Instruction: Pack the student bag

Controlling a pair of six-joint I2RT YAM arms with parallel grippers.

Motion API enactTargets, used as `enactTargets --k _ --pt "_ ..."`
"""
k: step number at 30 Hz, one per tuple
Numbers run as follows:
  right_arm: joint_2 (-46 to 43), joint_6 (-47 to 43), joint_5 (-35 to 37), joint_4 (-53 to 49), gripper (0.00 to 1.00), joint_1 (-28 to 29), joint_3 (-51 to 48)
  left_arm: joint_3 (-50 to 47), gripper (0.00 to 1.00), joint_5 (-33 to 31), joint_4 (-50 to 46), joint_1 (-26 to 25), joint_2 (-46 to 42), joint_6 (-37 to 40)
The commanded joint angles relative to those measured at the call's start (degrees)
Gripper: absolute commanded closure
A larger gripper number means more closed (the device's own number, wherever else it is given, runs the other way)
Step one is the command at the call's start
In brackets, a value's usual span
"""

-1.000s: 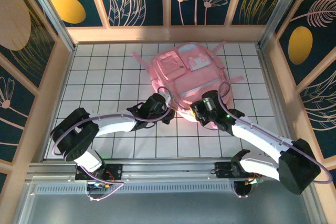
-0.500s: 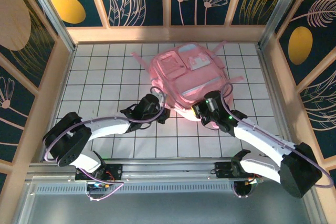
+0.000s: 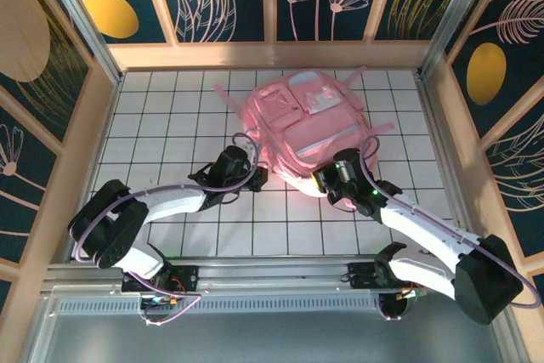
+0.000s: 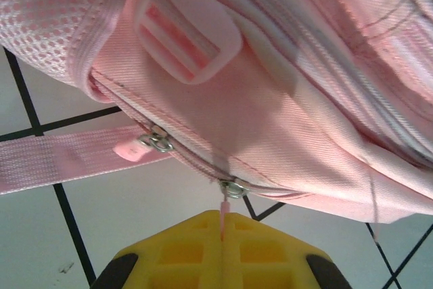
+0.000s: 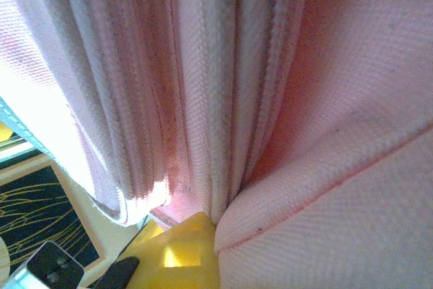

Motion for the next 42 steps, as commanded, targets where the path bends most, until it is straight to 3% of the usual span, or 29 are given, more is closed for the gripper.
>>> enactTargets --k 1,16,19,22,23,27,31,34,42 --pt "-2.39 -1.85 2.62 0.76 1.0 -1.28 0.53 0.55 1.0 -2.96 -0.59 1.44 1.59 0.35" --pt "-0.21 -4.43 -0.02 1.97 0.99 -1.15 1.55 0.6 1.0 -5.03 0.57 4.48 2.78 0.33" --pt "1.49 -9.81 -1.68 1.17 0.63 -1.16 3.85 0.95 1.0 -5.8 -0.73 4.59 2.2 0.86" --pt "3.29 -18.74 -3.03 -4.23 0.36 -1.16 8.68 0.74 1.0 -6.86 -2.35 5.26 0.65 0.35" --pt "3.55 -22.66 -4.01 -5.98 0.32 -1.19 10.47 0.38 1.0 -7.15 -2.7 5.58 -0.18 -0.03" --pt "1.76 -33.34 -0.41 -15.09 0.22 -0.2 16.18 -2.74 1.0 -9.33 -3.38 7.85 -5.46 -1.99" --pt "-3.89 -36.57 7.36 -17.49 0.16 -0.33 15.84 -6.45 1.0 -11.62 -3.99 9.71 -9.76 -4.01" --pt "-6.89 -37.01 12.21 -16.44 0.17 -0.81 14.43 -9.09 1.0 -13.03 -5.66 11.17 -12.99 -6.25" --pt "-7.59 -38.23 15.35 -13.44 0.19 -1.29 12.25 -15.32 1.0 -19.98 -10.69 13.74 -25.87 -10.61"
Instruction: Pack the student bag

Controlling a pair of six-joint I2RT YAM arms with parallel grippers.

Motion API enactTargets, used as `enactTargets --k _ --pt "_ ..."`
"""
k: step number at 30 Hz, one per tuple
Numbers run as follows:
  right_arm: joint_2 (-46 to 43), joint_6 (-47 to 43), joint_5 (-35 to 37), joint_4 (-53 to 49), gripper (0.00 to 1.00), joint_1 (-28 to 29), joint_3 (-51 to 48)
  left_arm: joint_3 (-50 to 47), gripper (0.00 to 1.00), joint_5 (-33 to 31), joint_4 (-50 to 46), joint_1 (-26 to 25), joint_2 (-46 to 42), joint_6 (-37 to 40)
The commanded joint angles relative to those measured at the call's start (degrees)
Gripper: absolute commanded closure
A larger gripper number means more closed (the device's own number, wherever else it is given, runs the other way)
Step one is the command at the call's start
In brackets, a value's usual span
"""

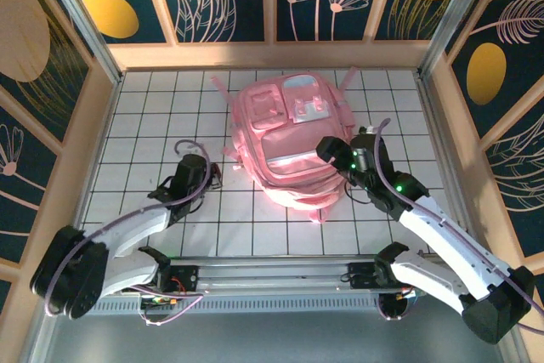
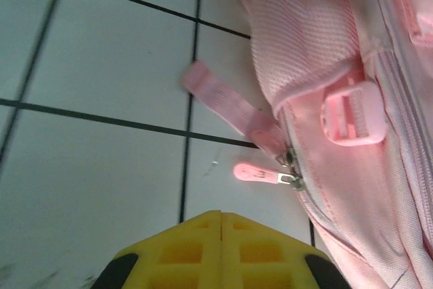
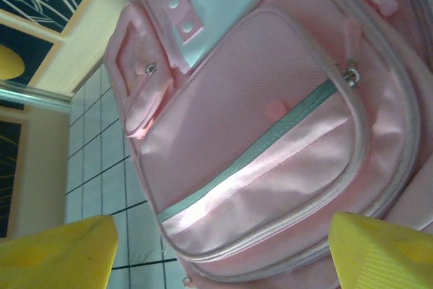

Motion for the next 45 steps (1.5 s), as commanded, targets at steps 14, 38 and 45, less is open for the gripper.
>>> enactTargets --k 14,38,45 --pt "15.39 -9.71 1.25 9.66 0.2 -12.09 -6.83 11.74 0.01 7.37 -7.58 0.87 -4.9 6.91" --pt "-3.32 -22.59 2.64 11.84 0.01 -1.82 -4.43 11.6 0.01 -8.71 14.36 0.96 -10.4 33.2" --pt "-2.8 -49.42 5.46 32.08 0.01 -3.18 -1.36 2.29 0.01 -12.25 27.24 12.74 -10.24 35.51"
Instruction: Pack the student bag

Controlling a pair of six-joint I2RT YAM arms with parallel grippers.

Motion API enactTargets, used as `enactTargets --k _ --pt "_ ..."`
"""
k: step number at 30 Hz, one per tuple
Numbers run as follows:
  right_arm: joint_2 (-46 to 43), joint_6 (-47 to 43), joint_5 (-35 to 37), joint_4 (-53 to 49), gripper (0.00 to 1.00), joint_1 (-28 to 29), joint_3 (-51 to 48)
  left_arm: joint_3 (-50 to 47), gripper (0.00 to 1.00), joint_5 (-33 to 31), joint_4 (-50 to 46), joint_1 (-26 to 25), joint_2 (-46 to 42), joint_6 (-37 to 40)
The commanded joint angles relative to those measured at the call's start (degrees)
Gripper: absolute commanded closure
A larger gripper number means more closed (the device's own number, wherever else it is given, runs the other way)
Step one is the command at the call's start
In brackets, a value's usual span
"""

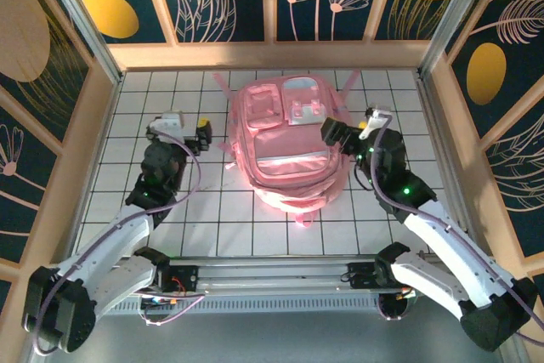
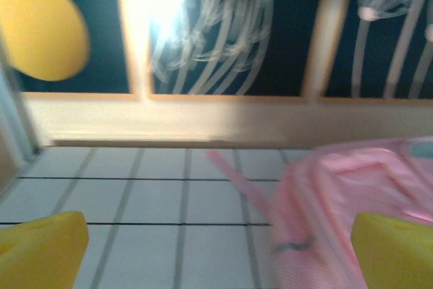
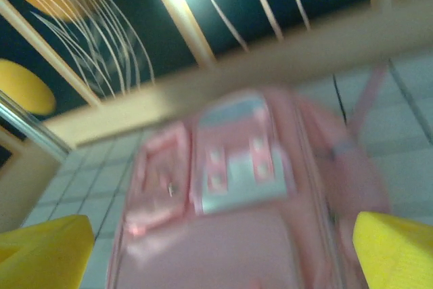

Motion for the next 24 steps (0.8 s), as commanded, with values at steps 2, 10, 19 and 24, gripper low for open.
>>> enactTargets --k 2,10,19,24 --pt "0.92 -27.92 -10.71 17.89 0.01 -0.3 -3.31 -4.98 0.01 2.23 10.36 8.35 2.06 0.58" --pt "3.82 -34.42 -6.03 26.12 0.01 -2.77 -6.4 -17.82 0.01 4.61 23.65 17.26 6.85 -1.53" --pt "7.23 -24.61 -3.61 40.77 0.01 -19.89 -22.94 -17.53 0.01 10.15 44.49 19.81 26.11 0.85" --pt "17.15 -22.5 -8.21 51.23 0.01 -31.29 -30.01 -17.05 0.01 13.5 48.71 19.93 32.4 2.54"
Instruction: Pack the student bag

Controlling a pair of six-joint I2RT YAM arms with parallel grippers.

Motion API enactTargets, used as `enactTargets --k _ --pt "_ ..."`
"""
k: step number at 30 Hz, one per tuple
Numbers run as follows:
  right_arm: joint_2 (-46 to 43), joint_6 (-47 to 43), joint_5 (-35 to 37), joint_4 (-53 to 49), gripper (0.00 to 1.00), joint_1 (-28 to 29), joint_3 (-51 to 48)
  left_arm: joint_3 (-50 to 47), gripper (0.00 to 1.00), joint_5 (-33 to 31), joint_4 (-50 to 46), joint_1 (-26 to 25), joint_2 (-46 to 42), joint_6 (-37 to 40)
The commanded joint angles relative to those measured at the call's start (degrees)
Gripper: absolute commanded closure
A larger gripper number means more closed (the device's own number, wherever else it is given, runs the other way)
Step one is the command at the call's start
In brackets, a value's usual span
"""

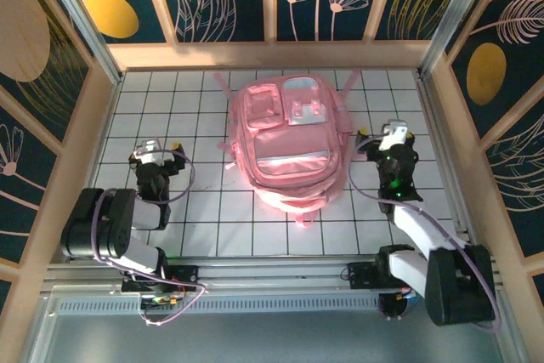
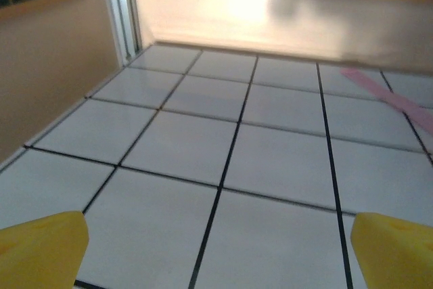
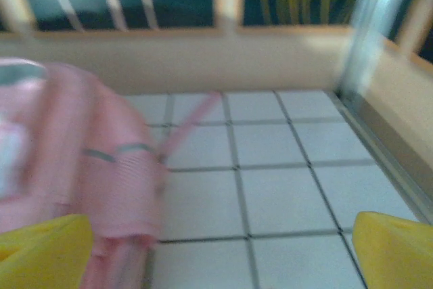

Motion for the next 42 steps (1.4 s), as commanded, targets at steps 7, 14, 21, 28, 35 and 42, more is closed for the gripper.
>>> enactTargets --k 7,14,21,28,35,42 --pt "18.95 8.44 -17.65 20.66 0.01 -12.41 -1.85 3.42 0.01 0.71 2.26 0.29 0.43 0.64" --pt "25.86 4.8 -11.36 37.23 0.01 -6.49 -7.41 3.52 0.01 0.71 2.43 0.29 0.67 0.62" --pt "26.52 5.92 -6.97 35.38 0.01 -5.93 -5.87 3.52 0.01 0.71 2.34 0.29 0.6 0.64" --pt "26.61 5.24 -7.4 34.88 0.01 -5.67 -5.61 3.51 0.01 0.71 2.43 0.29 0.59 0.66" --pt "26.62 4.6 -10.01 34.0 0.01 -6.05 -5.09 3.07 0.01 0.71 2.93 0.29 0.36 0.72" --pt "26.66 4.45 -9.77 33.93 0.01 -5.75 -5.08 3.07 0.01 0.71 2.96 0.29 0.34 0.77"
